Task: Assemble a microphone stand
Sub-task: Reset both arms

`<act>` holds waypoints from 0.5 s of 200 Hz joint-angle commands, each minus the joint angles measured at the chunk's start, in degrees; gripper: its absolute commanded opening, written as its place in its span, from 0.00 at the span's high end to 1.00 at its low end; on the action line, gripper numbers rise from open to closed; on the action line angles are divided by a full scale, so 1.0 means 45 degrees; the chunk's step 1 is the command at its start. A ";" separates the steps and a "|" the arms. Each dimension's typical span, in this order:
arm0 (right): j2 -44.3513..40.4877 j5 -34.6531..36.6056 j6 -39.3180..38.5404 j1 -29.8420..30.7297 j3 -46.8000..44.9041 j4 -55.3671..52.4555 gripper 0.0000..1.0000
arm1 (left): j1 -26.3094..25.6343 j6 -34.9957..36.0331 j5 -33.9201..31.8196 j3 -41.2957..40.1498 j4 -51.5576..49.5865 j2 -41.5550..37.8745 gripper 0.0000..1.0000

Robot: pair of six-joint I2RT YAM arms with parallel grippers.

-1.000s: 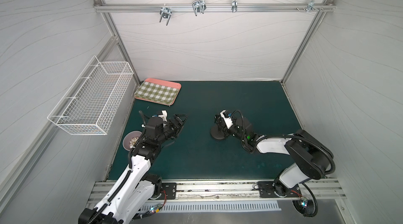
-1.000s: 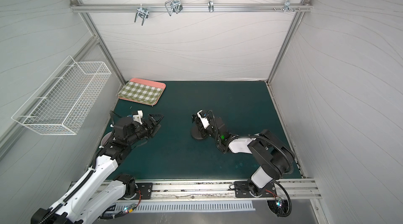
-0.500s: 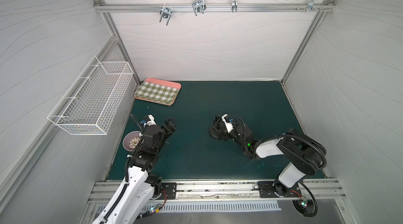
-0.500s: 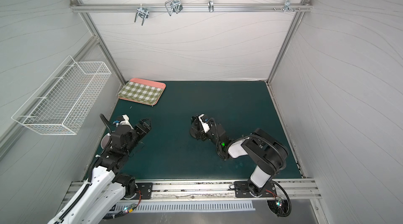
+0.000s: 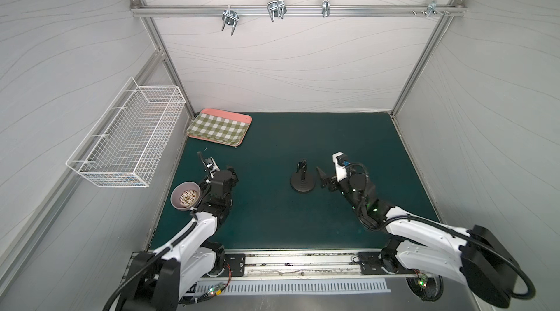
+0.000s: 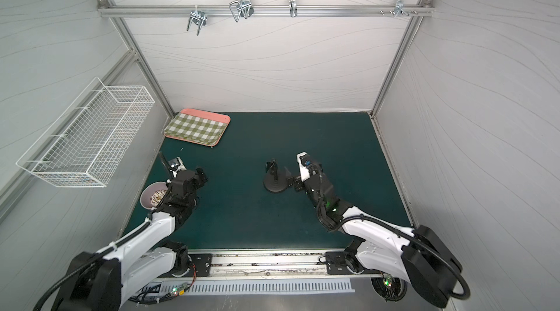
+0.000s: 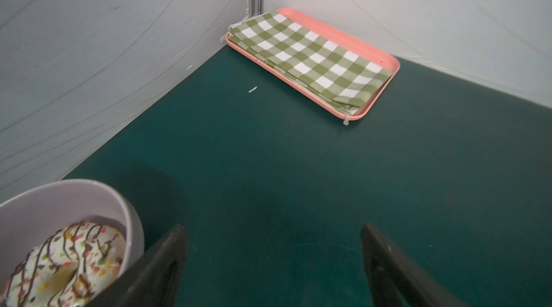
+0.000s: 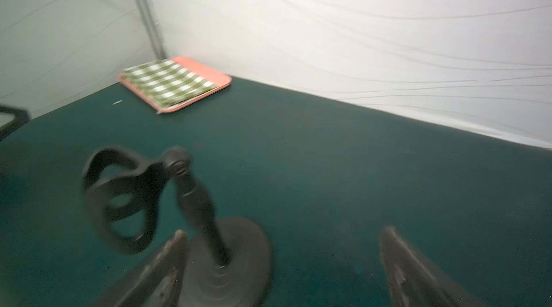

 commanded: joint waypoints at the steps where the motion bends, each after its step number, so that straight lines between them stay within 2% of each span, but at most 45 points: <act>1: -0.1218 0.0207 0.0031 -0.2024 0.0520 -0.3532 0.01 | 0.0373 0.2138 -0.0309 0.1024 0.2939 0.2025 0.08; 12: -0.1231 -0.0329 -0.0017 -0.3653 0.0553 -0.3918 0.01 | 0.0856 0.1118 -0.0136 0.0989 0.3365 0.3068 0.08; 17: -0.1061 -0.0643 -0.0029 -0.4401 0.0491 -0.3883 0.01 | 0.1151 0.1235 0.0199 0.0987 0.3893 0.3396 0.08; 26: -0.0572 -0.1201 -0.0054 -0.5711 0.0282 -0.3366 0.01 | 0.1268 0.0963 0.0713 0.1706 0.2122 0.3455 0.08; 51: 0.1534 -0.2562 0.0242 -0.8139 -0.0690 -0.0266 0.01 | 0.1463 0.2484 0.1450 0.1830 0.3541 0.4195 0.09; 59: 0.2385 -0.2591 0.0151 -0.8334 -0.0939 0.0987 0.01 | 0.1642 0.2768 0.1970 0.1379 0.4923 0.4435 0.09; 72: 0.3932 -0.2482 -0.0530 -0.8320 -0.1183 0.3281 0.01 | 0.2350 0.2391 0.3252 0.0559 0.7167 0.5434 0.07; 80: 0.4539 -0.2228 -0.0629 -0.8266 -0.0906 0.3519 0.01 | 0.2543 0.2501 0.3534 0.0370 0.8492 0.6148 0.00; 84: 0.4633 -0.2385 -0.0504 -0.8313 -0.0574 0.2896 0.01 | 0.2569 0.2520 0.3643 0.0515 0.8188 0.6170 0.00; 93: 0.4957 -0.2548 -0.0290 -0.8309 0.0046 0.2209 0.01 | 0.2573 0.2321 0.3998 0.1467 0.5388 0.5747 0.00; 100: 0.5465 -0.2592 -0.0069 -0.8313 0.0103 0.2760 0.01 | 0.2548 0.2496 0.3927 0.1379 0.6145 0.6029 0.00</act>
